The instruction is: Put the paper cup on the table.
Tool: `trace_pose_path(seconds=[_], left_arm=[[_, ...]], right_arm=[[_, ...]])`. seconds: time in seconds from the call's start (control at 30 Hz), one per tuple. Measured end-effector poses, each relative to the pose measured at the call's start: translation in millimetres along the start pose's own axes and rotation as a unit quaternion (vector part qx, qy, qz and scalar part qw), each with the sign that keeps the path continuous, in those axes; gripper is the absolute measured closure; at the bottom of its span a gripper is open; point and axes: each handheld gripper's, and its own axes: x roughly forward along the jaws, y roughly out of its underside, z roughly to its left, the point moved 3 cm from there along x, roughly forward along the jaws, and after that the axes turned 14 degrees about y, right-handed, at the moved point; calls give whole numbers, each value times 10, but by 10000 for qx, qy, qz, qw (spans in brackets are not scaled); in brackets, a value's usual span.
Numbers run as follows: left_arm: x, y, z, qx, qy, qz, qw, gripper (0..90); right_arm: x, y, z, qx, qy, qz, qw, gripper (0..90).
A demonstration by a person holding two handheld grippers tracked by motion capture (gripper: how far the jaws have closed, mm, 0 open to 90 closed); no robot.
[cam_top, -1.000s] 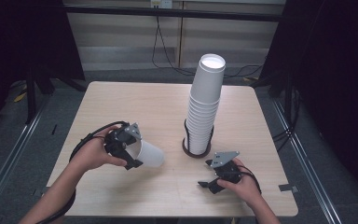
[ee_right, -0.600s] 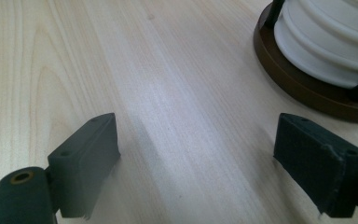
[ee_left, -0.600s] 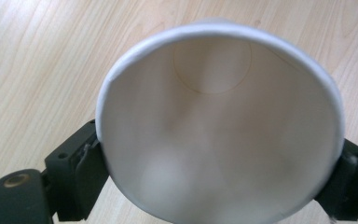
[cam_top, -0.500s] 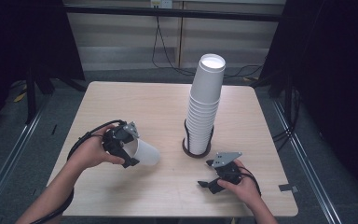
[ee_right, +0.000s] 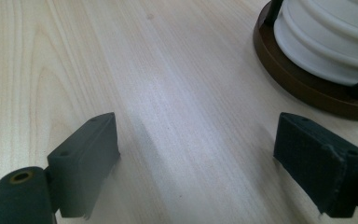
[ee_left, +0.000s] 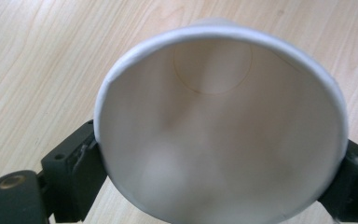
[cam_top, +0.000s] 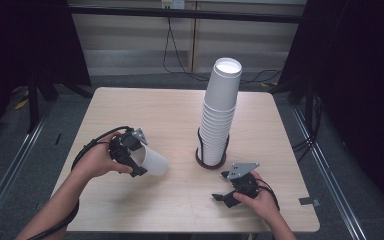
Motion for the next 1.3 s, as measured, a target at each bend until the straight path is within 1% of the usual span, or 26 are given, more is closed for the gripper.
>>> trace_pose_path(seconds=[0.03, 0.07, 0.1, 0.13, 0.2, 0.3, 0.33, 0.37, 0.43, 0.5, 0.53, 0.6, 0.63, 0.67, 0.73, 0.77, 0.8, 0.9, 0.93, 0.97, 1.0, 1.03, 1.1, 1.17, 1.23, 1.3], left_arm=[[7, 1, 9, -61, -13, -21, 10000, 105], [16, 2, 18, -73, -35, -33, 10000, 102], [21, 2, 27, -40, -38, 3, 10000, 100], [35, 3, 29, -93, -65, -35, 9999, 98], [42, 4, 41, -83, -75, 7, 9999, 96], [54, 3, 63, -117, -106, -37, 9999, 94], [51, 0, 77, -87, -107, -10, 9999, 94], [49, -2, 79, -144, -102, 0, 9998, 92], [50, -12, 93, -115, -143, -16, 9998, 91], [51, -24, 97, -177, -147, -13, 9997, 89], [50, -32, 104, -133, -151, -16, 9998, 88], [50, -45, 120, -129, -140, -7, 9998, 85], [53, -49, 128, -139, -132, 5, 9998, 84], [69, -56, 130, -197, -142, -60, 9997, 82], [70, -63, 143, -142, -115, -16, 9998, 80], [74, -69, 139, -195, -98, -40, 9998, 79], [86, -77, 136, -222, -107, -124, 9996, 79], [82, -88, 146, -190, -60, -73, 9998, 78], [89, -93, 144, -229, -58, -127, 9996, 77], [89, -99, 152, -173, -61, -142, 9997, 76], [90, -103, 156, -185, -50, -147, 9997, 76], [98, -110, 153, -221, -59, -211, 9995, 75], [103, -122, 160, -195, -49, -218, 9996, 73], [109, -133, 159, -216, -41, -270, 9994, 72], [111, -140, 166, -165, -65, -251, 9995, 71], [122, -153, 163, -202, -68, -326, 9992, 70]], right_arm=[[0, 0, 0, 0, 1, -1, 10000, 133], [0, 1, -1, -7, 6, 2, 10000, 133], [0, 1, -1, -3, 6, 1, 10000, 133], [0, 1, 0, -3, 8, 3, 10000, 134], [0, 1, 0, -3, -4, -4, 10000, 134], [0, 1, -1, -6, 5, 0, 10000, 134], [-1, 1, -1, -6, 5, 1, 10000, 134], [0, 0, 2, 6, -8, -7, 10000, 135], [-1, 1, 2, 10, -8, -4, 10000, 135], [-1, 1, 3, 8, -9, -7, 10000, 135], [-1, 1, 3, 8, -10, -7, 10000, 135], [-1, 0, 3, 3, -9, -11, 10000, 135], [-1, 1, 3, 0, -7, -13, 10000, 135], [-1, 0, 4, -5, -5, -17, 10000, 135], [-2, 1, 5, -5, -7, -16, 10000, 136], [-2, 1, 6, -4, -7, -15, 10000, 135], [-2, 1, 7, -7, -14, -17, 10000, 136], [-3, 0, 10, -15, -21, -18, 10000, 135], [-3, 0, 11, -21, -19, -21, 10000, 136], [-3, 0, 11, -17, -24, -22, 10000, 136], [-3, 0, 11, -11, -24, -20, 10000, 136], [-3, 1, 11, -11, -24, -17, 10000, 136], [-3, 0, 10, -18, -22, -20, 10000, 136], [-3, 1, 11, -12, -23, -19, 10000, 136], [-4, 1, 12, -6, -26, -16, 10000, 136], [-3, 1, 12, -9, -26, -19, 10000, 136]])
